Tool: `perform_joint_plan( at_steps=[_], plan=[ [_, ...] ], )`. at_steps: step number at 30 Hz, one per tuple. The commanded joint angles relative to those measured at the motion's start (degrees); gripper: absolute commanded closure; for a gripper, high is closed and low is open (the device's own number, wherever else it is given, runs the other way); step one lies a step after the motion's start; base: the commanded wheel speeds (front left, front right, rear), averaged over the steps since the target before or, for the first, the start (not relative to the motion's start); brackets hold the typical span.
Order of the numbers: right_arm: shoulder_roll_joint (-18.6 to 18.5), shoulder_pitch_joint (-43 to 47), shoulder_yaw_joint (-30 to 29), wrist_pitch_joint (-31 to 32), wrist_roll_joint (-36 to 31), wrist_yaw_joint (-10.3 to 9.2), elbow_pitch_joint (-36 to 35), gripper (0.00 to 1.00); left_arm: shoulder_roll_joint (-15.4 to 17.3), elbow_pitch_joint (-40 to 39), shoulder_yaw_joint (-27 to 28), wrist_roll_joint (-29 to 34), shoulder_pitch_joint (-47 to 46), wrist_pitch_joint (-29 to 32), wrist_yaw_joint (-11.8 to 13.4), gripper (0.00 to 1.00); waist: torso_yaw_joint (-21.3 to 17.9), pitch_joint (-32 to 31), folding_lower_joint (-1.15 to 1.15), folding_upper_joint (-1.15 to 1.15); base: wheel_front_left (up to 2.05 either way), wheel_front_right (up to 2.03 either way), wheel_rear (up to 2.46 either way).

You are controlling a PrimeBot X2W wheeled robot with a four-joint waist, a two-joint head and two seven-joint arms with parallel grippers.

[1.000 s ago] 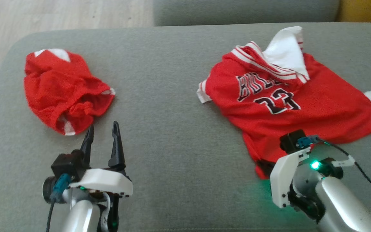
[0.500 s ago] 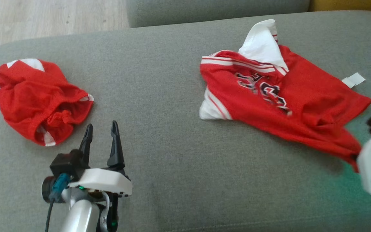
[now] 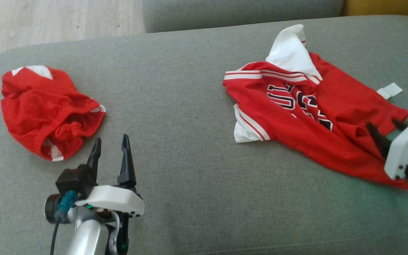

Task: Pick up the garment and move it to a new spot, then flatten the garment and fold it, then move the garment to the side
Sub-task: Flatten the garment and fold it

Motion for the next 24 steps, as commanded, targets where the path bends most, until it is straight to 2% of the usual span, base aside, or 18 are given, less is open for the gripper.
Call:
perform_joint_plan(
  at_steps=[1, 5, 11, 18, 24],
  plan=[
    [-0.3, -1.2, -0.8, -4.5, 0.2, -0.05, -4.5, 0.0, 0.7, -1.8, 2.3, 0.8, -2.5, -0.7, -0.3, 0.0, -0.6, -0.1, 0.0, 0.0, 0.0, 0.0, 0.0],
    [4.3, 0.4, -2.3, -12.0, 0.2, -0.05, -9.0, 0.0, 0.9, -2.1, 2.7, 0.8, -2.5, -0.7, -0.3, 0.0, -1.5, -0.2, 0.0, 0.0, 0.0, 0.0, 0.0],
    [10.5, 0.8, 3.0, -18.7, -1.6, -0.05, -10.4, 0.0, 0.8, -1.7, 1.7, 0.7, -3.3, -0.7, -0.9, 0.0, -0.5, 0.5, 0.0, 0.0, 0.0, 0.0, 0.0],
    [16.1, -7.6, 10.5, -16.4, -3.1, -0.05, -0.8, 0.0, 0.5, -0.9, 0.6, -0.2, -4.0, -0.7, -0.8, 0.0, 4.6, 1.2, 0.0, 0.0, 0.0, 0.0, 0.0],
    [17.9, -16.7, 16.3, -11.5, -3.4, -0.05, 11.0, 0.0, 0.3, -1.1, -0.6, -1.0, -3.9, -0.7, -0.4, 0.0, 9.7, 2.1, 0.0, 0.0, 0.0, 0.0, 0.0]
  ],
)
